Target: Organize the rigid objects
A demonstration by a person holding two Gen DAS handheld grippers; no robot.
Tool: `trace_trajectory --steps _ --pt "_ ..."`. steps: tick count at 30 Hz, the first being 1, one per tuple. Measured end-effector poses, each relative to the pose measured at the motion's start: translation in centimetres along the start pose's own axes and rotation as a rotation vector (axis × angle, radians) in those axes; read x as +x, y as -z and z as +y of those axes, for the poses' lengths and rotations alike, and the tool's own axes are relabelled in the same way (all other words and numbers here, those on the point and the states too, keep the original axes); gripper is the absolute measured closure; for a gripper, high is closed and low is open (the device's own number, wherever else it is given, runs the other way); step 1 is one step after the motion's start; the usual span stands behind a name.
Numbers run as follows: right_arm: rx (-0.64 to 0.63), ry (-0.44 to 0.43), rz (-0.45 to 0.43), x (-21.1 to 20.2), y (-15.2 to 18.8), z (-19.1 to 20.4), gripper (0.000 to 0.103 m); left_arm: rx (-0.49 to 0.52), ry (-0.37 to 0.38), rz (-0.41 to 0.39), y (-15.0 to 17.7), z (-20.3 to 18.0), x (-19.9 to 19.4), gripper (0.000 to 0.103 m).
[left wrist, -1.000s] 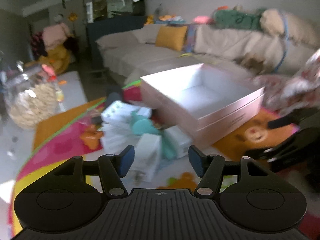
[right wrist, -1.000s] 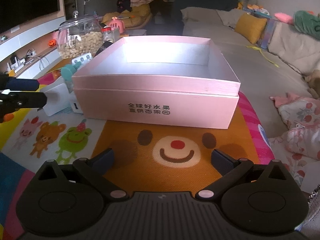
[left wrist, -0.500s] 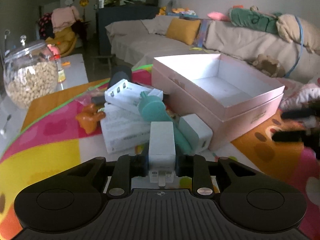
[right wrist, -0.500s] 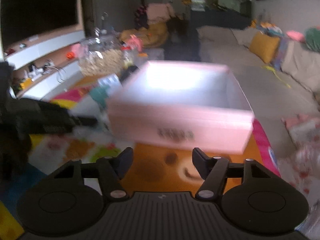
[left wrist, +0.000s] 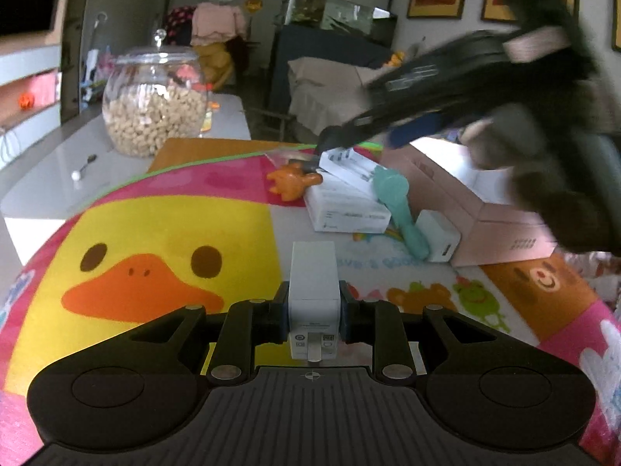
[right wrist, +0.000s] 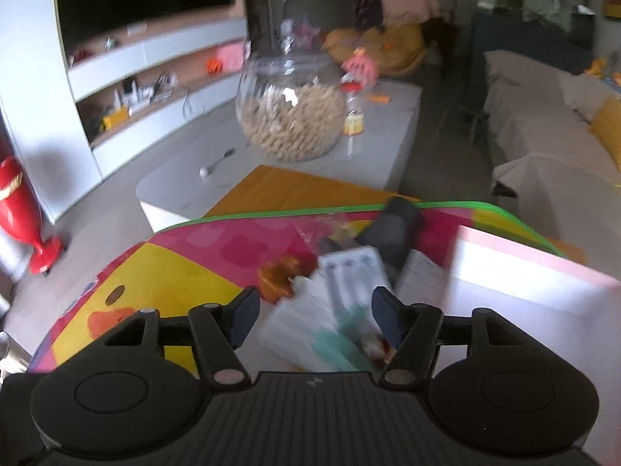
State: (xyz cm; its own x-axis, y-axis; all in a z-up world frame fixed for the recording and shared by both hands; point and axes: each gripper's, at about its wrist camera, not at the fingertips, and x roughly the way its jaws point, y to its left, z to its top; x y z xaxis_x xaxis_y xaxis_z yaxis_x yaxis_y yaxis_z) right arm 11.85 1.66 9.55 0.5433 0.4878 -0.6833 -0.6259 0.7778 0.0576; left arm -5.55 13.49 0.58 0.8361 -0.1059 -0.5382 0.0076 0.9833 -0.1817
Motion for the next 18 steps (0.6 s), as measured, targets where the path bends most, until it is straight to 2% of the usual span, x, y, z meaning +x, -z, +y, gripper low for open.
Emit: trace_trajectory --steps 3,5,9,11,13,18 --pt "-0.029 -0.007 0.026 3.1 -0.8 2.0 0.044 0.0 0.002 0.002 0.1 0.1 0.0 0.077" --pt "-0.078 0.024 0.026 5.2 -0.9 3.3 0.044 0.002 -0.003 0.021 0.1 -0.2 0.2 0.077" --pt "-0.149 0.07 0.087 8.9 -0.8 5.1 0.045 0.007 -0.017 0.049 0.2 -0.4 0.6 0.076" --pt "-0.184 0.104 0.082 9.2 -0.8 5.5 0.06 -0.008 -0.009 0.05 0.2 -0.1 0.6 0.074" --pt "-0.192 0.086 0.084 8.5 -0.8 5.4 0.081 -0.029 0.001 0.051 0.1 0.2 0.6 0.074" --pt "-0.19 0.008 0.055 4.3 -0.1 5.2 0.082 -0.04 0.006 0.052 0.1 0.4 0.6 0.075"
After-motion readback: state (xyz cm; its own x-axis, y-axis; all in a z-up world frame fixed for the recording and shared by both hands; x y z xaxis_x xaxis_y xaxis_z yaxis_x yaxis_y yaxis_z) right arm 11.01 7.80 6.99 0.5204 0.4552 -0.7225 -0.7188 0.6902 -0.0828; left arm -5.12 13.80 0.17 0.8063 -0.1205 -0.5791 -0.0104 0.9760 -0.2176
